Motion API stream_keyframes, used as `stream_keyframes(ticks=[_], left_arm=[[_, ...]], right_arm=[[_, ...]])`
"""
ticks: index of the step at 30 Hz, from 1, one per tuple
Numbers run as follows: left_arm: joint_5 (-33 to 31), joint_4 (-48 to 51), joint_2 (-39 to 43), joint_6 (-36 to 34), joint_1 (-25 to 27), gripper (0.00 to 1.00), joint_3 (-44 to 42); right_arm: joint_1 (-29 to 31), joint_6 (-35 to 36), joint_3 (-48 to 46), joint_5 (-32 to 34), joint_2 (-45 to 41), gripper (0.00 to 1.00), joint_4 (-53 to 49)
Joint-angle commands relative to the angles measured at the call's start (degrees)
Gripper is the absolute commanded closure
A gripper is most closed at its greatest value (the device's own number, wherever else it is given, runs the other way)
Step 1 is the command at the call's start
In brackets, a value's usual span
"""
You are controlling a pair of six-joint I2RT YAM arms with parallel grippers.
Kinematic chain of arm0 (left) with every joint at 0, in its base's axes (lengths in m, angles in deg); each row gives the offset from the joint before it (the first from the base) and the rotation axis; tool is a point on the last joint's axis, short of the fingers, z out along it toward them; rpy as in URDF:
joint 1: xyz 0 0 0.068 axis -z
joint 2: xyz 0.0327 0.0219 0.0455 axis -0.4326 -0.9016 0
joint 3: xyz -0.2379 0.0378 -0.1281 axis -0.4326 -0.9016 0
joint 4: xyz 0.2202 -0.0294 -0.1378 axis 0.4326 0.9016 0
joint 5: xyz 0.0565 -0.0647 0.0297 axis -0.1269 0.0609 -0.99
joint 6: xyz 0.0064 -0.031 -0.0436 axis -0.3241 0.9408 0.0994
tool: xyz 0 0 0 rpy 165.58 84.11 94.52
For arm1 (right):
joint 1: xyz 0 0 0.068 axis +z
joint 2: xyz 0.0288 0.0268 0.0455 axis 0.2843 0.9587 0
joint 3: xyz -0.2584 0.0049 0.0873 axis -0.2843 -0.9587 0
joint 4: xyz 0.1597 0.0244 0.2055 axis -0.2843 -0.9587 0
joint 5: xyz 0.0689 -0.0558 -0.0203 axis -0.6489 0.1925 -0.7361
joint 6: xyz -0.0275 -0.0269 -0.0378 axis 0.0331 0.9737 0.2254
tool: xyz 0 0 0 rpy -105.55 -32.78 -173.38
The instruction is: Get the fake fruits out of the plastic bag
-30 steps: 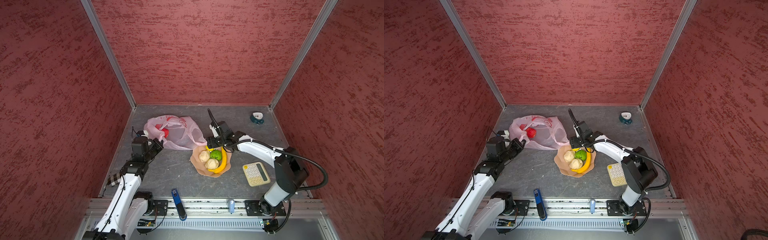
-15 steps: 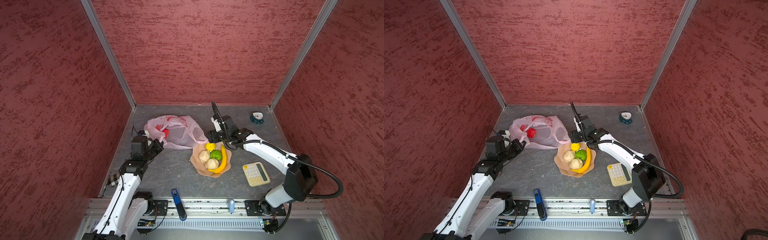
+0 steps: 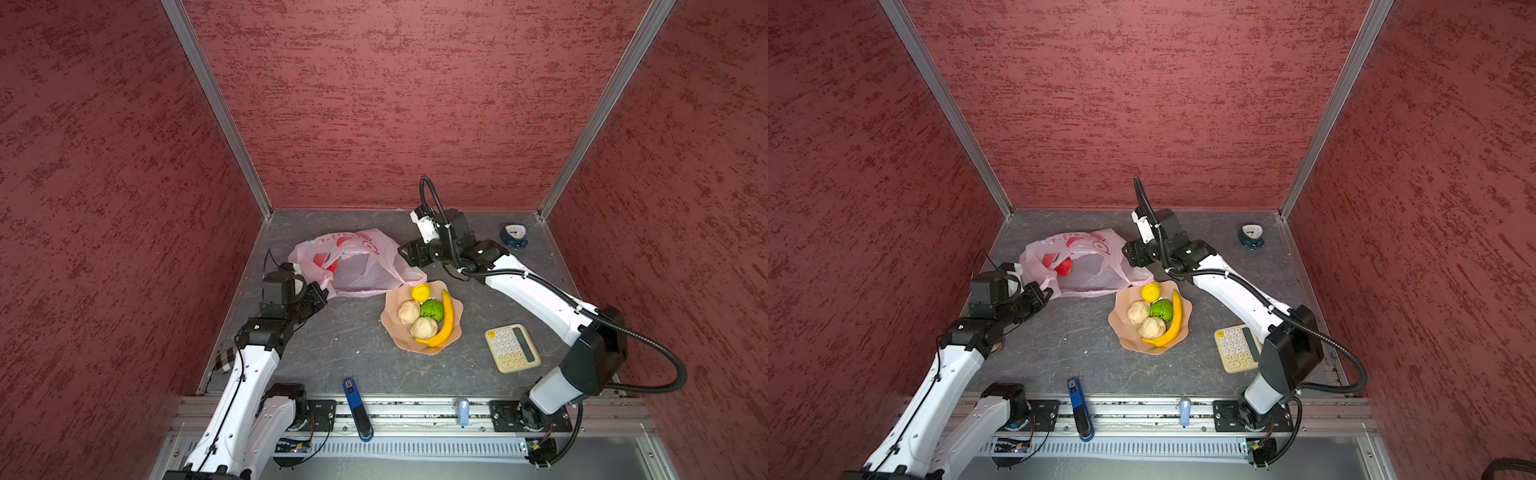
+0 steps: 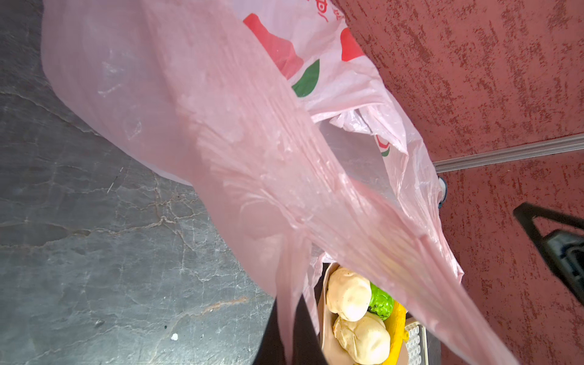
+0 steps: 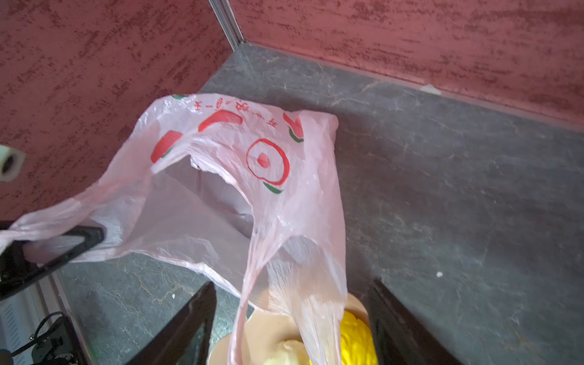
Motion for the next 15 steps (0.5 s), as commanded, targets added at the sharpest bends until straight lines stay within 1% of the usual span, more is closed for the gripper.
stream_keyframes(ticks=[1, 5, 9, 12, 15], left_arm=[[1.82, 1.52, 0.49, -1.93, -0.37, 0.93, 0.49], [2.39, 1.06, 1.59, -2.2, -0.39, 0.93, -0.52], [2.46, 1.1, 2.24, -2.92, -0.45, 0.93, -1.0], [2.24, 1.18, 2.42, -3.12, -0.51, 0.93, -1.43], [2.33, 0.69, 2.58, -2.95, -0.6, 0.93, -2.3]], right_arm=[[0.49, 3.32, 4.46, -1.3, 5.25, 0.22, -2.17], [0.36, 4.94, 9.24, 2.08, 12.46, 0.2, -3.27], [0.02, 6.18, 14.08, 4.09, 18.01, 0.19, -3.72], [-1.03, 6.44, 16.74, 3.89, 21.04, 0.19, -3.08], [-2.04, 6.7, 20.49, 1.56, 24.6, 0.19, -4.99]])
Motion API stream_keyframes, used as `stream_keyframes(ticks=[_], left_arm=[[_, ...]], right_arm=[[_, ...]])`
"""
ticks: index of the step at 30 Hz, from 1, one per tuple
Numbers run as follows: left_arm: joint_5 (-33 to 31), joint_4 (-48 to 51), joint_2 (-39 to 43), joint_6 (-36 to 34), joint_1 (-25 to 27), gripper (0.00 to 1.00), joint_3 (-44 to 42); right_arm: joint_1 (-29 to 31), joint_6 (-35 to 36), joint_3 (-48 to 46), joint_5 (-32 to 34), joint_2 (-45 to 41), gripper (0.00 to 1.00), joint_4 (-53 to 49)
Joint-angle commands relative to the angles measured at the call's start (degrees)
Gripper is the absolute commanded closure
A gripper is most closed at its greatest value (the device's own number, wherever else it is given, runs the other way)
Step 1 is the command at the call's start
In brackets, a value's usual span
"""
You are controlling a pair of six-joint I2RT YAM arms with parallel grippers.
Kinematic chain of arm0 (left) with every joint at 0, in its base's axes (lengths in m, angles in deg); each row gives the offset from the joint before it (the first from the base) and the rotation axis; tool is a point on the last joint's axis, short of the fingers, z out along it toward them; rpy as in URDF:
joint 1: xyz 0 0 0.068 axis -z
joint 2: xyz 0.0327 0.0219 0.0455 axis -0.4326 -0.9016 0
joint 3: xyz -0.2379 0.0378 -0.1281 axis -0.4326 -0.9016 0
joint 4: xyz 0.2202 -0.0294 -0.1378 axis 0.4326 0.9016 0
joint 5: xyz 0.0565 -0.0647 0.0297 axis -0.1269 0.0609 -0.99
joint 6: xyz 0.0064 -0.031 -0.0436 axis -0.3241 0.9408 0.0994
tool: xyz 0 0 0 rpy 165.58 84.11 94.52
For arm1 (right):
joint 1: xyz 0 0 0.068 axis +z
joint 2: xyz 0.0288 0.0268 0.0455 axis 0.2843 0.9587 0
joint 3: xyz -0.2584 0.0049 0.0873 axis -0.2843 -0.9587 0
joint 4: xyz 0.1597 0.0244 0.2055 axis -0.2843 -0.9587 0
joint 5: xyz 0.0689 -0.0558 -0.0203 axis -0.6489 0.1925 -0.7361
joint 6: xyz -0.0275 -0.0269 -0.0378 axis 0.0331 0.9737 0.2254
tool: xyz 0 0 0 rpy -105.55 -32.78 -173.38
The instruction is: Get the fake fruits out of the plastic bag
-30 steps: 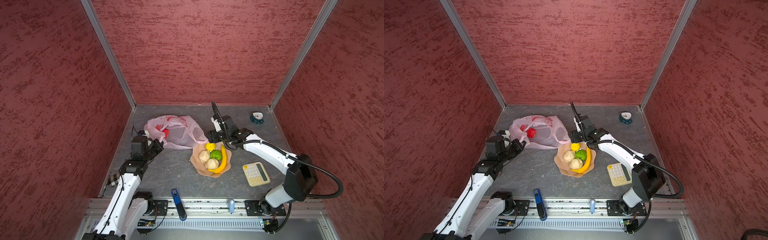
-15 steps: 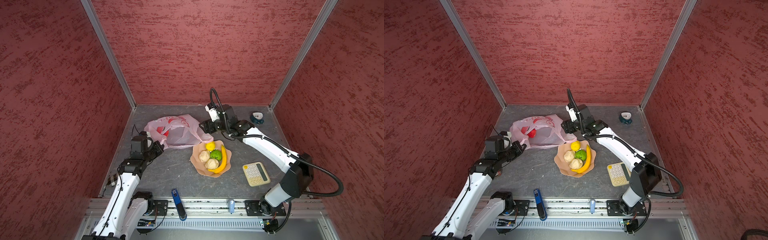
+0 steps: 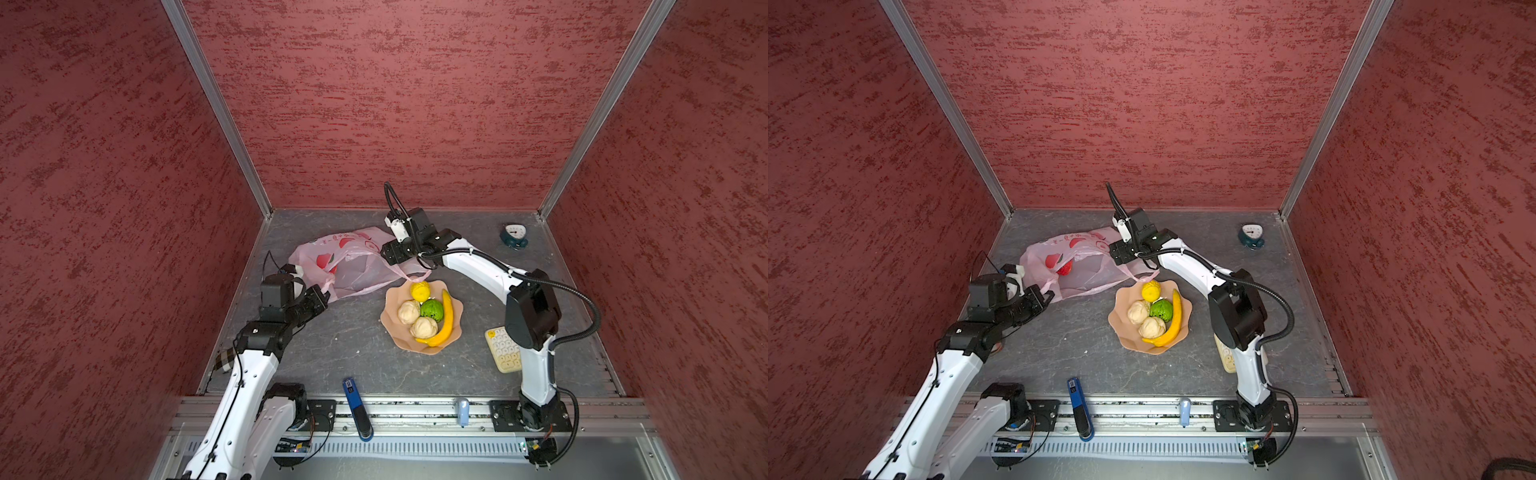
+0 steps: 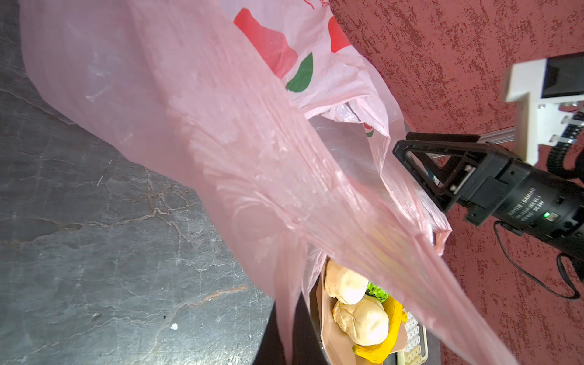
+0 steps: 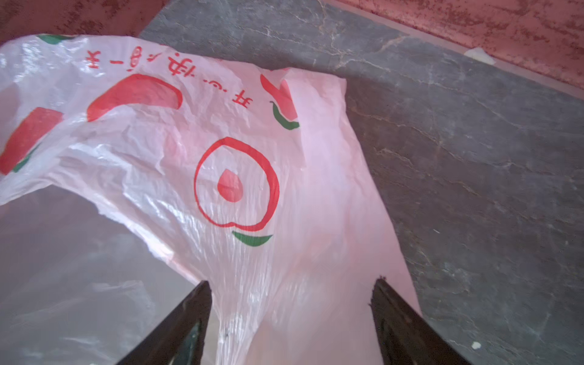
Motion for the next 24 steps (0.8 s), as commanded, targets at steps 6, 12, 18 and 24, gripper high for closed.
stream_keyframes(ticks=[6, 12, 18, 24], left_arm=[[-0.15, -0.63, 0.73, -1.29, -0.83, 0.93, -2.56], [-0.09, -1.03, 0.37, -1.32, -1.34, 0.93, -2.93], [-0.04, -1.65, 0.64, -1.02, -1.88, 0.93, -3.19], [0.46, -4.86, -0.01, -0.6, -1.89, 0.93, -4.64]], right_arm=[[-2.12, 2.73, 9.28, -1.35, 5.68, 0.2, -2.71], [-3.2, 5.01, 13.0, -1.13, 7.64, 0.18, -3.15], [-3.88, 5.4, 23.17, -5.58, 15.57, 0.18, -10.77], [-3.99, 4.53, 25.79, -8.04, 19.31, 0.2, -11.18]])
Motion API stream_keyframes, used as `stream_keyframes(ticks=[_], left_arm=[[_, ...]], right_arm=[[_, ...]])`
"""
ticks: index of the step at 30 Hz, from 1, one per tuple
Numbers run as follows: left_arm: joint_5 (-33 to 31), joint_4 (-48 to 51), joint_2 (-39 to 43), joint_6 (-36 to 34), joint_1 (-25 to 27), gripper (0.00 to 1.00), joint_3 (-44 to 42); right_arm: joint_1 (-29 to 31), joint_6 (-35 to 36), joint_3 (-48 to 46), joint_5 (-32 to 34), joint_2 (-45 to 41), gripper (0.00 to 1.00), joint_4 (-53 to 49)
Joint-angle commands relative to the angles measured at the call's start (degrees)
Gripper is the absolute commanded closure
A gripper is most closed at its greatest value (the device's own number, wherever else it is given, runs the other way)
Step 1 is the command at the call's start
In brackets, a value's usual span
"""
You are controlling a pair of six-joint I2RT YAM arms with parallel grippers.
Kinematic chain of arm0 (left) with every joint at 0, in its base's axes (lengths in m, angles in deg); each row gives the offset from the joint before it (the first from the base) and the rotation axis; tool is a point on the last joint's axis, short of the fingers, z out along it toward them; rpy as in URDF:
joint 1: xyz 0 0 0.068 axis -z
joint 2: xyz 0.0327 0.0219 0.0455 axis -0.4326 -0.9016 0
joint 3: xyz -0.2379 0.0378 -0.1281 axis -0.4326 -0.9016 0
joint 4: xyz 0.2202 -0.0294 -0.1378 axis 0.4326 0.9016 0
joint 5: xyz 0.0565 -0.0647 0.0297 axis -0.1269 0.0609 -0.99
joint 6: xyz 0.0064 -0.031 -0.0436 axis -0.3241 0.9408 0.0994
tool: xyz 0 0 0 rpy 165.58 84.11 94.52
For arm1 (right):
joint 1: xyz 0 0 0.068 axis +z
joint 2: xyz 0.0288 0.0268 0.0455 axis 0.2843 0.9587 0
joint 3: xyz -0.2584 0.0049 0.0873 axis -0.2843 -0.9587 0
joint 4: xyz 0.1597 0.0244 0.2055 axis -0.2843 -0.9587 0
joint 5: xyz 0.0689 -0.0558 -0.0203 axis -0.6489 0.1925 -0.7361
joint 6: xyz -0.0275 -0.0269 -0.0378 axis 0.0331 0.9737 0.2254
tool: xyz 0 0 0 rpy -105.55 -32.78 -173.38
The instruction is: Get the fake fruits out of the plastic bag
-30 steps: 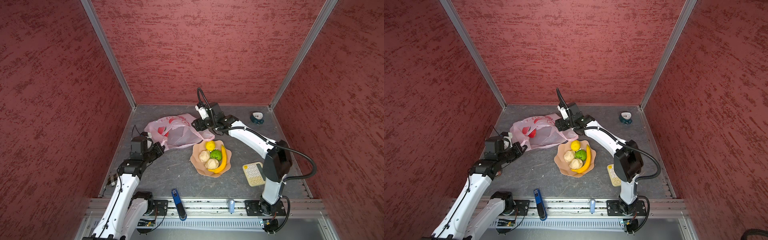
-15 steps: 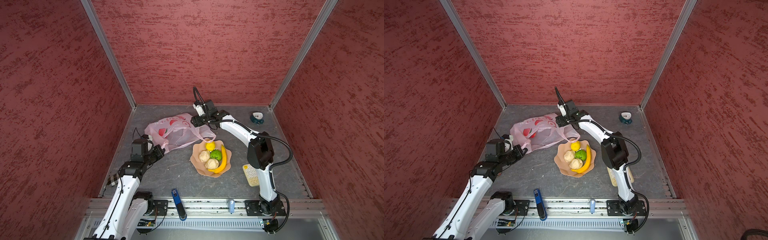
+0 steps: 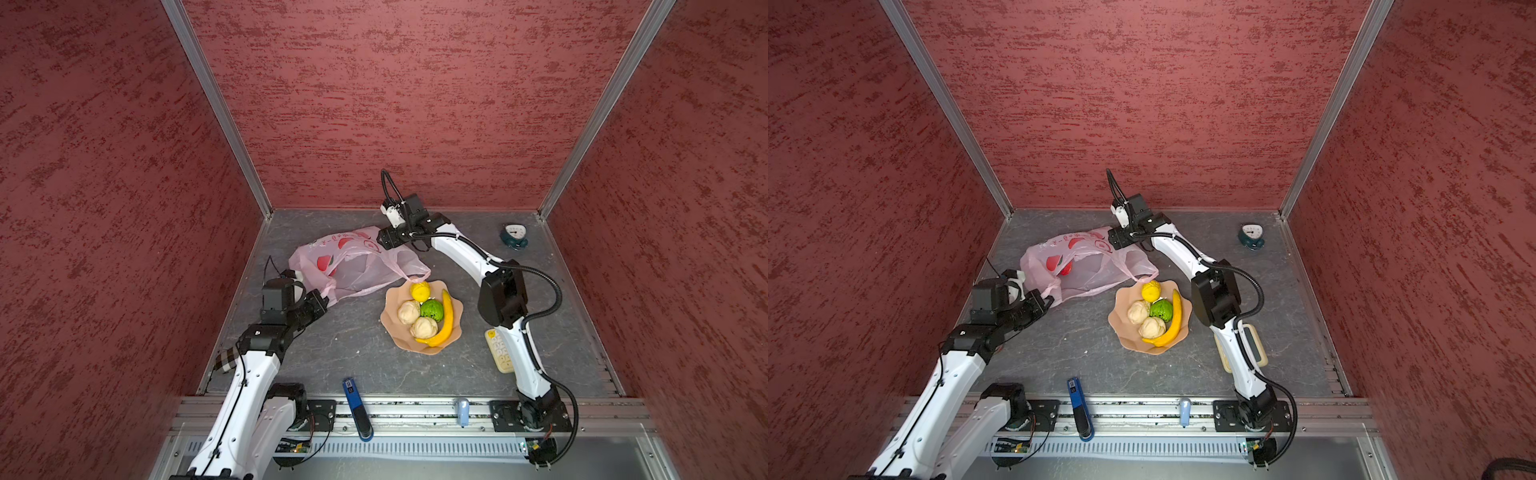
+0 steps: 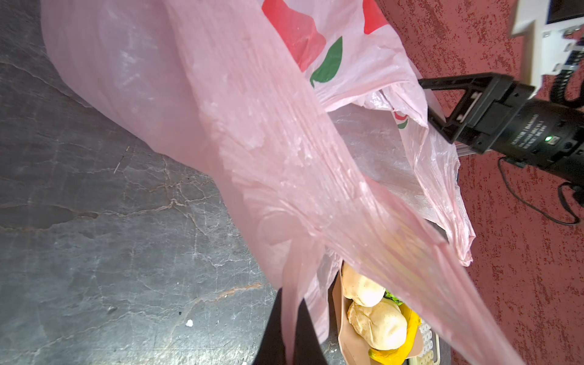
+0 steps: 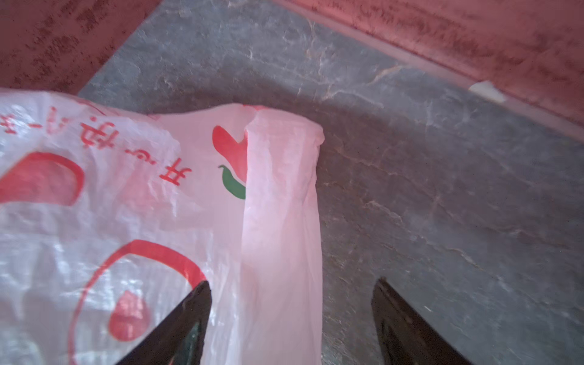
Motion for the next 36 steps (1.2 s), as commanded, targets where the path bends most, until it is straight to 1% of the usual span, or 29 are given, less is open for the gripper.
stream_keyframes(ticks=[1, 3, 5, 7, 9, 10, 12, 15, 20, 23, 28, 30, 32, 36], left_arm=[[0.69, -3.97, -0.14, -0.03, -0.51, 0.93, -1.51], [1.01, -6.15, -0.8, 0.51, -0.52, 0.93, -2.66], [1.28, -7.41, -1.68, 0.86, -0.51, 0.93, -3.18], [1.37, -8.36, -2.41, 1.02, -0.53, 0.93, -3.34], [1.37, -9.53, -3.36, 1.04, -0.55, 0.93, -3.27], [1.31, -10.09, -3.91, 1.04, -0.54, 0.93, -3.17], [1.17, -11.19, -5.41, 1.04, -0.6, 0.93, -2.58], [1.28, -13.2, -8.05, 1.05, -0.64, 0.93, -1.42], [1.26, -16.97, -12.22, 1.4, -0.61, 0.93, 0.0], [1.25, -18.65, -13.62, 1.9, -0.55, 0.93, -0.07], [0.44, -20.43, -13.39, 2.69, -0.25, 0.93, -2.19], [0.25, -20.98, -13.08, 3.05, -0.13, 0.93, -3.53], [0.31, -21.52, -13.23, 3.41, 0.18, 0.92, -4.65], [0.76, -22.06, -14.56, 3.96, 1.58, 0.92, -6.19]], right_arm=[[-0.37, 0.89, 2.19, -3.0, 1.8, 0.2, -2.76], [-0.45, 0.59, 3.04, -3.97, 2.67, 0.22, -2.85], [-0.54, 0.3, 3.46, -4.59, 3.17, 0.3, -2.19], [-0.63, 0.08, 3.39, -5.68, 3.26, 0.43, -0.81], [-0.63, -0.48, 2.98, -6.54, 2.92, 0.63, 1.45], [-0.63, -0.75, 2.34, -6.84, 2.56, 0.69, 3.03], [-0.54, -1.26, -0.22, -7.13, 0.6, 0.77, 7.33], [-0.33, -1.26, -6.55, -6.5, -4.19, 0.85, 15.87], [0.97, 1.86, -17.11, -4.61, -12.32, 0.92, 27.02], [2.22, 4.35, -24.83, -2.85, -17.56, 0.93, 32.94], [3.74, 7.61, -41.02, -1.41, -26.54, 0.94, 44.91], [3.92, 7.72, -45.42, -1.21, -28.86, 0.94, 47.24], [4.0, 7.8, -47.86, -0.68, -29.81, 0.94, 48.0], [4.08, 7.4, -49.52, 0.45, -30.02, 0.94, 48.23]])
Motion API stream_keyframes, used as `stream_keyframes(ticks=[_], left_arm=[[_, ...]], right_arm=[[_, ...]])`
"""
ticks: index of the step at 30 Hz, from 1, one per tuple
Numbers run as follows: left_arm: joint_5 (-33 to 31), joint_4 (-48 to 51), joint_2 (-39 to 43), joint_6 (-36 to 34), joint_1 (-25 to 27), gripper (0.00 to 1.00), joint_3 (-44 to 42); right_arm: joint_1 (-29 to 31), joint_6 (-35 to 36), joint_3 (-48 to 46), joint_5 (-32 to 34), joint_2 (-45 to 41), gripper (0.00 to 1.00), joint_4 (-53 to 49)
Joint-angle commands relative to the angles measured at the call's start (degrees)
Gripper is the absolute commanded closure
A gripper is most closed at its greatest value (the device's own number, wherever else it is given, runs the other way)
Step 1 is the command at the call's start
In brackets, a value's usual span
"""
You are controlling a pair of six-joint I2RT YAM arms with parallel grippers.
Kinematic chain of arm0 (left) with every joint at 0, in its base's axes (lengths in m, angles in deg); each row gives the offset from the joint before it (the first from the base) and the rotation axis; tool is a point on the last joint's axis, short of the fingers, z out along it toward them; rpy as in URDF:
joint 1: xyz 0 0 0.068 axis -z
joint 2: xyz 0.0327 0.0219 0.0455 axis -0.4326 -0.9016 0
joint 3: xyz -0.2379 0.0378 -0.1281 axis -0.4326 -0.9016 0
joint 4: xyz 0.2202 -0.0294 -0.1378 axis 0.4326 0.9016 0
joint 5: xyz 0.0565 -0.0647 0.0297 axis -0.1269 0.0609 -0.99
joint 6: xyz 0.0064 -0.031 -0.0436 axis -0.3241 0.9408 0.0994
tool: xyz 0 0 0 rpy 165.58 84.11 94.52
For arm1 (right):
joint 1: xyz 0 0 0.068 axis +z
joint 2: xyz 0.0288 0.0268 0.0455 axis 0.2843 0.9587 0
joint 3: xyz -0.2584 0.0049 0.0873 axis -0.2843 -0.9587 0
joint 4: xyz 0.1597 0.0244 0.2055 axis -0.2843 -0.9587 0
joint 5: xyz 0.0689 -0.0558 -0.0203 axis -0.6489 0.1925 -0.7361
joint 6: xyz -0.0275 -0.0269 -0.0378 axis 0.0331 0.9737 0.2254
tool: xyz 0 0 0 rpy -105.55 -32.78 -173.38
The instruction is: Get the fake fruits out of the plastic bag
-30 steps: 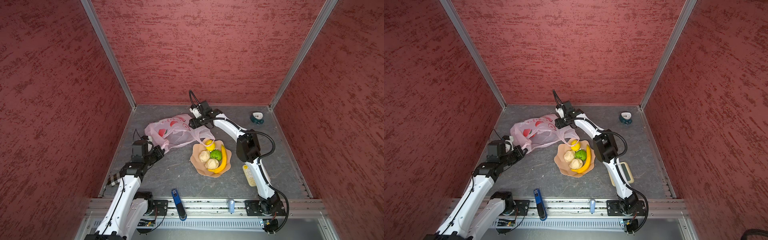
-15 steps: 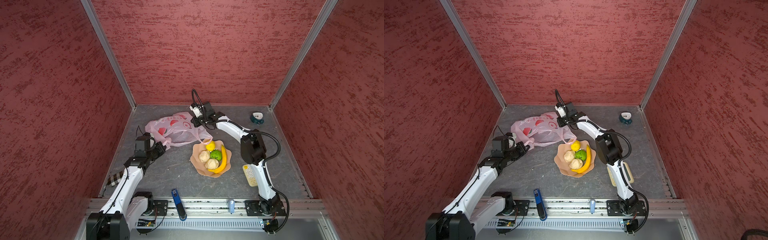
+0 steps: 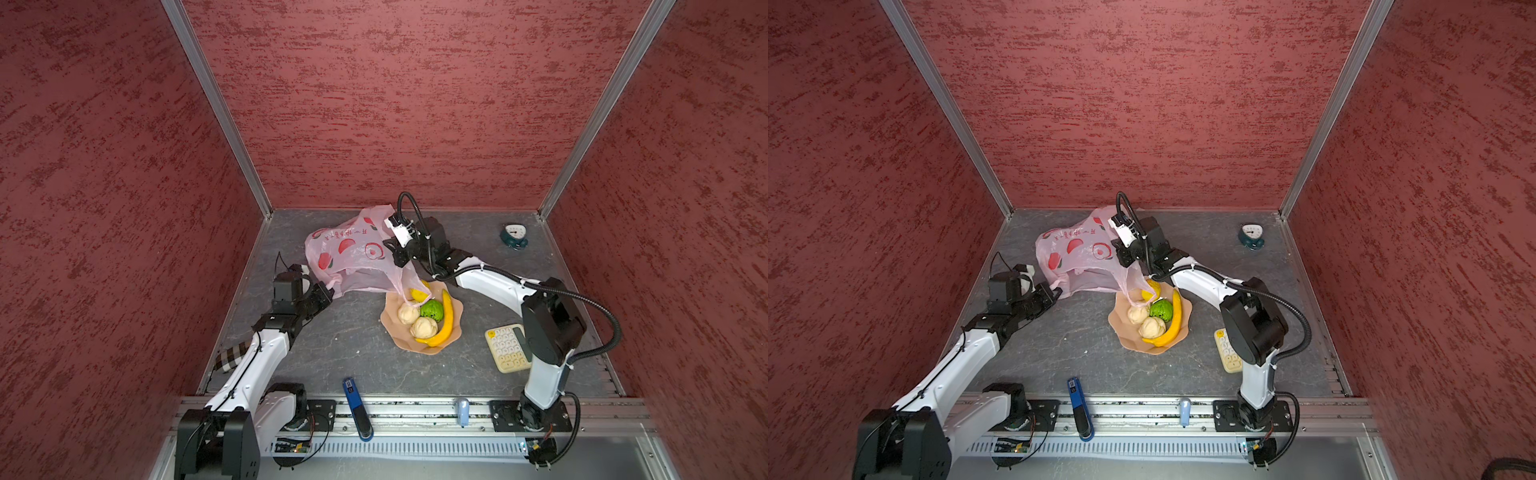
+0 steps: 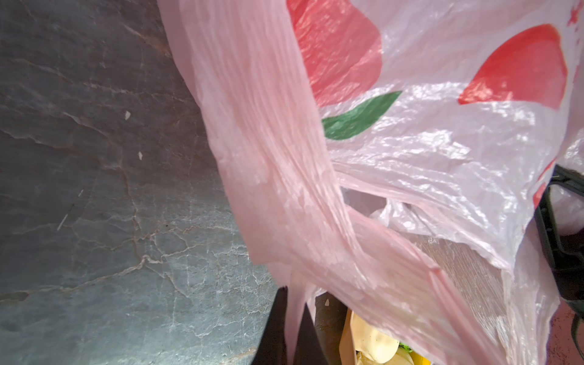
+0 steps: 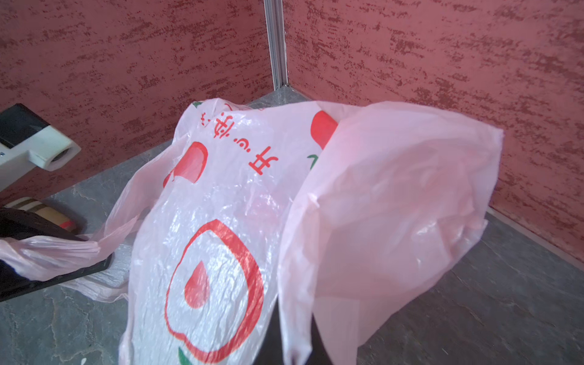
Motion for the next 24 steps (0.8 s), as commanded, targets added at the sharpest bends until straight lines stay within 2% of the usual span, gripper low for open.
stream_keyframes(ticks=[1, 9, 15, 24], left_arm=[[-0.3, -1.76, -1.13, 0.63, 1.09, 0.92, -1.05], [-3.08, 3.23, -0.7, 1.25, 1.59, 0.93, -1.2], [-8.2, 2.51, 1.16, 7.51, 2.69, 0.94, -4.31], [-20.04, 8.8, 7.27, 16.63, 5.7, 0.94, -6.34]], right_arm=[[-0.13, 1.68, -0.61, 2.15, -0.47, 0.94, 3.87], [-0.15, 1.39, 2.92, 2.96, 1.71, 0.94, 2.03], [-0.13, 0.88, 4.82, -1.03, 1.94, 0.94, 2.34], [1.61, 0.98, -7.21, -1.32, -7.8, 0.93, 8.53]])
